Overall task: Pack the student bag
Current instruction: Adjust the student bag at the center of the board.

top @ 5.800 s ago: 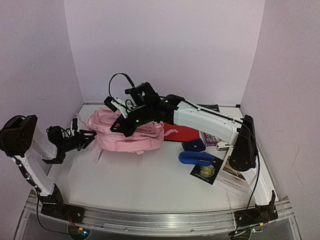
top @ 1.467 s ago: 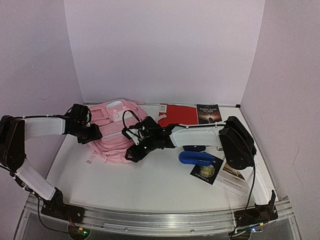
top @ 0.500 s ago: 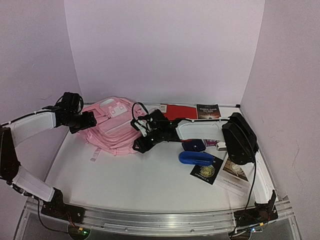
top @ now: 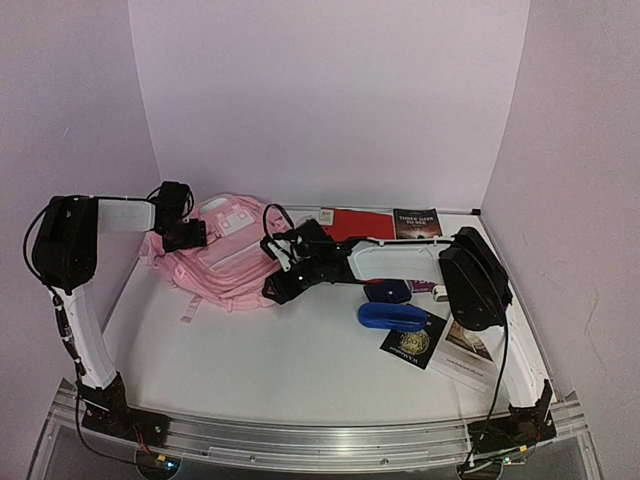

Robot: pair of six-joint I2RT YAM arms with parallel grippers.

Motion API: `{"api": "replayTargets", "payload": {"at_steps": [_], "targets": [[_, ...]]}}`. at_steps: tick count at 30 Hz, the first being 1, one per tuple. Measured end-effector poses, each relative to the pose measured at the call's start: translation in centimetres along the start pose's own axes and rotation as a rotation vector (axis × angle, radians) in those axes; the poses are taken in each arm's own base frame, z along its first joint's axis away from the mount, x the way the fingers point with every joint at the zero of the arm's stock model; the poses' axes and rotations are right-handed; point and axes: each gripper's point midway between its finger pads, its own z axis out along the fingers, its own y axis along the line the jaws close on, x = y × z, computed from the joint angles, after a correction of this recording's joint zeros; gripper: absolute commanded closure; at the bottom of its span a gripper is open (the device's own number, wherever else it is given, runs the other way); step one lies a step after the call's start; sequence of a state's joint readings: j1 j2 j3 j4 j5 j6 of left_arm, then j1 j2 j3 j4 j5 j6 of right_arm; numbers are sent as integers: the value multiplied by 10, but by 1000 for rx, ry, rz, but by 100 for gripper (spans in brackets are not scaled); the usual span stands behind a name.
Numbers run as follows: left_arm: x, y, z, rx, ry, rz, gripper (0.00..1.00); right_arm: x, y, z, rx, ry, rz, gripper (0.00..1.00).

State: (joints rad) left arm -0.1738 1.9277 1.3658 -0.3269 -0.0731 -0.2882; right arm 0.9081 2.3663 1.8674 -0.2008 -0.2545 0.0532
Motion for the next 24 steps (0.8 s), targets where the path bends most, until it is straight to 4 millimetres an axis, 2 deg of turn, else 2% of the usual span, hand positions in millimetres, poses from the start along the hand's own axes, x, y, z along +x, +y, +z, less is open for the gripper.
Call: {"api": "replayTargets", "payload": {"at_steps": [5, 10, 13, 16, 19, 21, 24], "targets": [[45, 1, 4, -27, 38, 15, 32, -4, -10, 17, 16, -13, -4, 34], [71, -21, 1, -79, 17, 47, 36, -9, -28, 20, 40, -14, -21, 32], [89, -37, -8, -68, 9, 49, 31, -7, -40, 18, 52, -1, -42, 31], [105, -52, -31, -17, 12, 62, 22, -7, -47, 16, 53, 1, -78, 30], [133, -75, -70, 79, 69, 123, 11, -9, -47, 13, 51, -6, -123, 28], [144, -93, -101, 162, 99, 189, 9, -9, -44, 10, 46, -7, -144, 25], [139, -100, -130, 228, 83, 245, 11, -7, -38, -1, 22, 2, -163, 15]]}}
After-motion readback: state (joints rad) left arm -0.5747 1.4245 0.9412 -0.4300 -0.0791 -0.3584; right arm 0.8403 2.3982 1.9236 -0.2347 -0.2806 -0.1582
